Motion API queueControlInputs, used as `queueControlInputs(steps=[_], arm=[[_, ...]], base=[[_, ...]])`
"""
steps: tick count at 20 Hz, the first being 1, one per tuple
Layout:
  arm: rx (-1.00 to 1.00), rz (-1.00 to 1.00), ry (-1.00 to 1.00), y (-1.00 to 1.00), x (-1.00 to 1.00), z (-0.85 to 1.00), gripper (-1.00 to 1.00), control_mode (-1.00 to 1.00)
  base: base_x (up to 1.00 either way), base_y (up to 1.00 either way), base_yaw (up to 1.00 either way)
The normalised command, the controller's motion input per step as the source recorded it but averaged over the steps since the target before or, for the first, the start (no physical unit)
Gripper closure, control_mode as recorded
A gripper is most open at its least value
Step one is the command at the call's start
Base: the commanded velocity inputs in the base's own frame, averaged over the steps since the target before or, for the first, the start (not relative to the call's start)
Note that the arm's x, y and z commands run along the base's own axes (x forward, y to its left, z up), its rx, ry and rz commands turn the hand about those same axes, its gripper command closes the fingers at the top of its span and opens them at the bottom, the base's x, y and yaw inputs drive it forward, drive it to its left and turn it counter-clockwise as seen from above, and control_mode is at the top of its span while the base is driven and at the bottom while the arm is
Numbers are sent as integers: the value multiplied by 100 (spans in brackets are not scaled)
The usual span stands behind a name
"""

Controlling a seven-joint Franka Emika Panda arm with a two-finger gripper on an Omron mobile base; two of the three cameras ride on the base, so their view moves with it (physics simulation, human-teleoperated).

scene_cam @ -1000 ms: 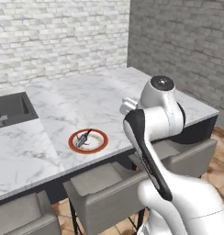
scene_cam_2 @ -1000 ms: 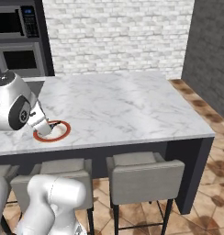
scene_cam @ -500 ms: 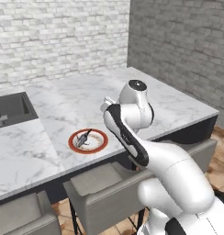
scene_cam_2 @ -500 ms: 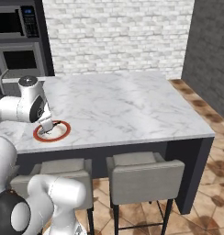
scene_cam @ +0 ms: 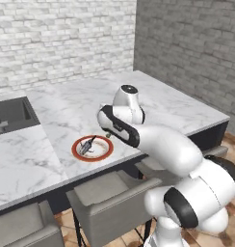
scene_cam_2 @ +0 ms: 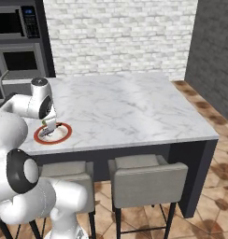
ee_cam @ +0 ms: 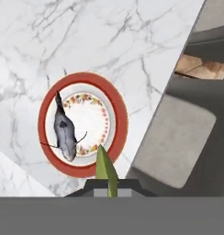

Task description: Take the lemon wedge from the fridge and place it on the plate with fish on the dining counter.

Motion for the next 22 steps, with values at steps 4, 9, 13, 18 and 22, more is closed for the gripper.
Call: queueControlInputs(steps=[4,9,13,18,22], arm=[[-8,0,22,40,98,-27,100,-100],[-16,0,19,16,28,-37,100,-100],[-19,0,17,6,0,-48,100,-100],[-5,0,7,0,0,-38,100,-100],[0,0,0,0,0,-2,100,-100]], base=[[0,0,0],[0,0,0],[0,0,0],[0,0,0],[0,0,0]])
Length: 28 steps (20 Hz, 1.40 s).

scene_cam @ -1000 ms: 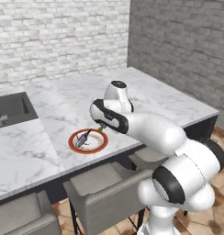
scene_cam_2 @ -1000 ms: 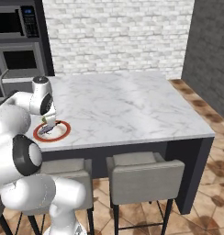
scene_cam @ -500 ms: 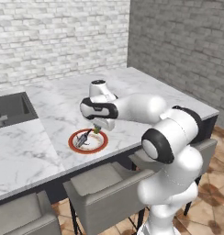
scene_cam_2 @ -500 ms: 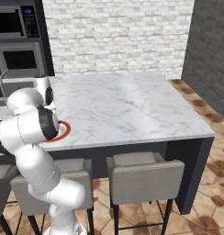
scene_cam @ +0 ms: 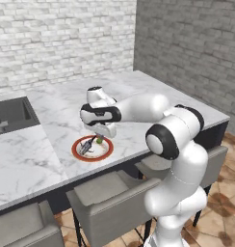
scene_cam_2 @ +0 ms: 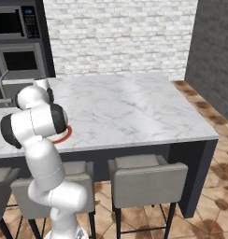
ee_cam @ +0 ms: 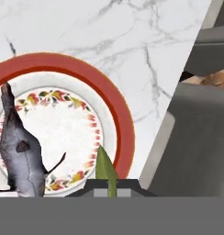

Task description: Take the lemon wedge from the fridge and place it on the plate with fish on the dining counter.

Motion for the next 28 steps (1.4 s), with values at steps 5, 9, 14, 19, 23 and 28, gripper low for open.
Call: queueControlInputs(steps=[5,9,14,19,23,28], arm=[[0,0,-1,0,-28,-15,100,-100],[0,0,-3,-5,-40,-26,100,-100],[0,-2,-2,-1,-1,-28,100,-100],[1,-7,-3,0,36,-14,100,-100],[2,-8,0,0,54,-3,100,-100],[1,-5,0,4,47,-4,100,-100]], base=[[0,0,0],[0,0,0],[0,0,0],[0,0,0],[0,0,0],[0,0,0]])
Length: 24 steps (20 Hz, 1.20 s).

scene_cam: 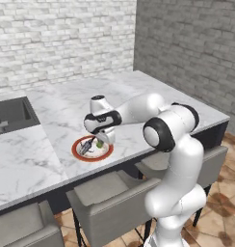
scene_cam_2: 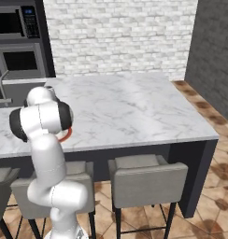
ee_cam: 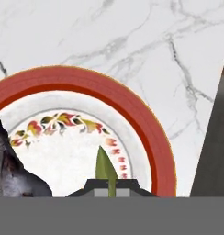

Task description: Take the lemon wedge from the fridge and place it on the plate with fish on the dining counter.

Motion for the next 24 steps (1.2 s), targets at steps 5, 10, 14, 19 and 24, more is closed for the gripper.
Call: queueControlInputs(steps=[5,10,14,19,24], arm=[[1,-2,0,10,35,-7,-100,-100],[0,-1,0,0,0,5,-100,-100],[9,-12,-10,-12,-86,93,-100,-100],[19,-5,-12,-69,-100,100,-100,-100],[12,0,-15,-69,-100,90,-100,-100]], base=[[0,0,0],[0,0,0],[0,0,0],[0,0,0],[0,0,0]])
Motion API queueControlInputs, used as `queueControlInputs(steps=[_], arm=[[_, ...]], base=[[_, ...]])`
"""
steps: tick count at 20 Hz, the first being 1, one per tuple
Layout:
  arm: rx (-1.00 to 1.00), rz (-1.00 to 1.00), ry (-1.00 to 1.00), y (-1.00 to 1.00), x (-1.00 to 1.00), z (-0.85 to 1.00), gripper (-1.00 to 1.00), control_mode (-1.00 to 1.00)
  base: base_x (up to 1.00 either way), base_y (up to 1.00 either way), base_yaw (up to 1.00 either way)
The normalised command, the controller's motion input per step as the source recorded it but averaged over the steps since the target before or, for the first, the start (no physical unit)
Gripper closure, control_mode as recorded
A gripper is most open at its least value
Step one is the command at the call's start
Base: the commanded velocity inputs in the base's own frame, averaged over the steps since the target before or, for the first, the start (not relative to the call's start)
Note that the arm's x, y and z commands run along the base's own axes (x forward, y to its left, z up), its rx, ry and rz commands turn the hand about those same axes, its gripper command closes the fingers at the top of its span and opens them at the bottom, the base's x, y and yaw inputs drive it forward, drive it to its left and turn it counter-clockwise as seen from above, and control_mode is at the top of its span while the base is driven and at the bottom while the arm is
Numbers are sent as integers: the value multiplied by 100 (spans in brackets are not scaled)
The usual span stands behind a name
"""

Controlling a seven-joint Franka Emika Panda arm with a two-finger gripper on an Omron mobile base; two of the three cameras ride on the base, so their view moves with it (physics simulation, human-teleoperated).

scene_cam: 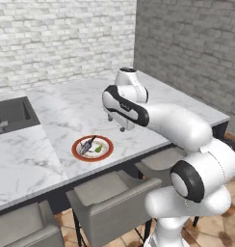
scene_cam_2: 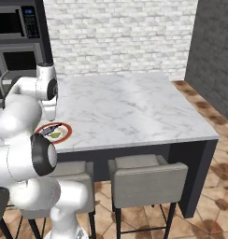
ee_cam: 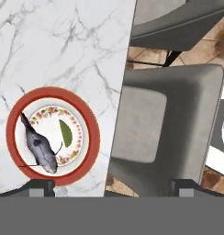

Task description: Take the lemon wedge from the fridge and place it on the plate with fish on the dining counter.

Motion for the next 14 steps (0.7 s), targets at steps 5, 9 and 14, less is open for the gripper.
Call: queueControlInputs(steps=[5,9,14], arm=[[-1,-1,-16,-38,-100,-3,-100,-100],[-19,0,-2,-12,-100,-84,-100,-100],[-4,-9,-1,-6,-62,-33,-100,-100]], base=[[0,0,0],[0,0,0],[0,0,0]])
